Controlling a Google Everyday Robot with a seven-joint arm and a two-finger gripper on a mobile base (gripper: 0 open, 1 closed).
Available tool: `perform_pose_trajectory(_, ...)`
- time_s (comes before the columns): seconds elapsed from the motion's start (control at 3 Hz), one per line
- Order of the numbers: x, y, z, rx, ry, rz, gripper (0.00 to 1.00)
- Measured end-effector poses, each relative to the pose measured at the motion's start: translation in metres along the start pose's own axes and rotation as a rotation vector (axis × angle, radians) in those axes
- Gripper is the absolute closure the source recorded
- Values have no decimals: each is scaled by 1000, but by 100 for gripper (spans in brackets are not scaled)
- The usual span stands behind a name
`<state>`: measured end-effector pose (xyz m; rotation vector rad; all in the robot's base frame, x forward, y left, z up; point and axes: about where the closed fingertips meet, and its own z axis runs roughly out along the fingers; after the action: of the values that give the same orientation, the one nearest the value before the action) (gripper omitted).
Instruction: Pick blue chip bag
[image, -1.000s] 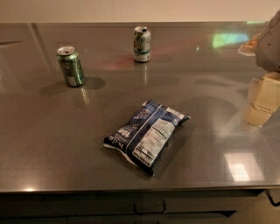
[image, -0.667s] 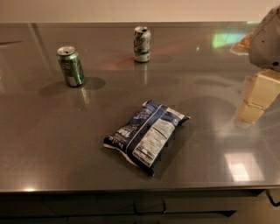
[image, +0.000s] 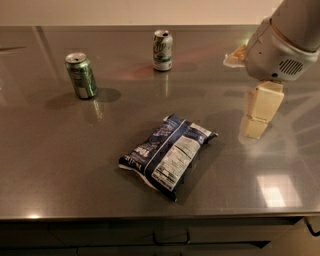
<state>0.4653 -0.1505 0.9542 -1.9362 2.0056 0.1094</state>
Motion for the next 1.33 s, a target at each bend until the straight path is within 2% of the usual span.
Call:
perform_pose_trajectory(0.33,-19,-2,27,-47,-11,-109,0)
perform_pose_trajectory(0.67,-32,-1,55,-87,17,-204,0)
perform_pose_trajectory(1.0,-40,2,77,-132,48,-272,0)
perform_pose_trajectory(1.33,-46,9,94,-173,70,-314,0)
